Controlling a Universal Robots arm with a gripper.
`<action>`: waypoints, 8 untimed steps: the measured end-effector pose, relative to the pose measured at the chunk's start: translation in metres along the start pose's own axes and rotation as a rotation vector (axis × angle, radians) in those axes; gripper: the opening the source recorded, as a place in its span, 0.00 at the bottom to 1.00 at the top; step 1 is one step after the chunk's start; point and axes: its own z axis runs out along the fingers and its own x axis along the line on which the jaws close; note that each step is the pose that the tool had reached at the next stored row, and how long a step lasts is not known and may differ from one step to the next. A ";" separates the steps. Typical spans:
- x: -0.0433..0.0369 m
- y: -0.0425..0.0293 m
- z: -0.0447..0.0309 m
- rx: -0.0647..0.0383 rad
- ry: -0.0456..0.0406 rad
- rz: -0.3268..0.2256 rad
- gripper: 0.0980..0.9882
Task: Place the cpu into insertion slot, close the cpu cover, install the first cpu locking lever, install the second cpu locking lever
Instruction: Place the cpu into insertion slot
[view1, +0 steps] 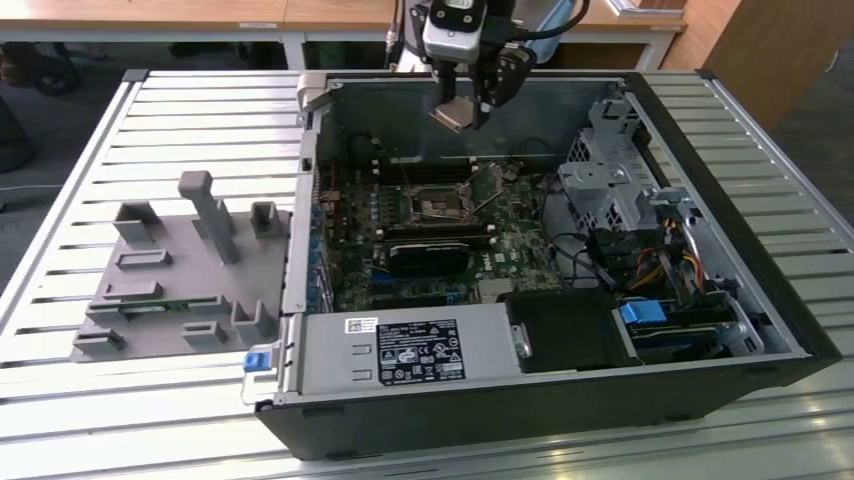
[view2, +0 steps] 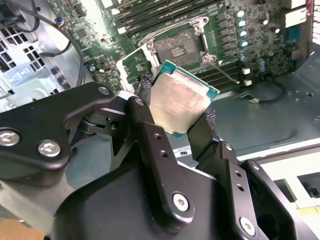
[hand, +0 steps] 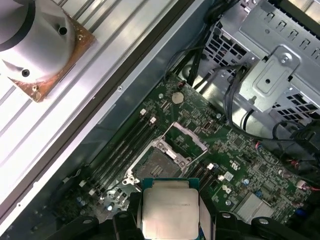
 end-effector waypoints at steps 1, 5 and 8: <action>0.0012 -0.0015 0.0001 0.000 -0.0002 0.002 0.50; 0.0049 -0.0063 0.0016 0.000 -0.0005 0.008 0.50; 0.0055 -0.0065 0.0036 0.001 -0.0023 0.030 0.50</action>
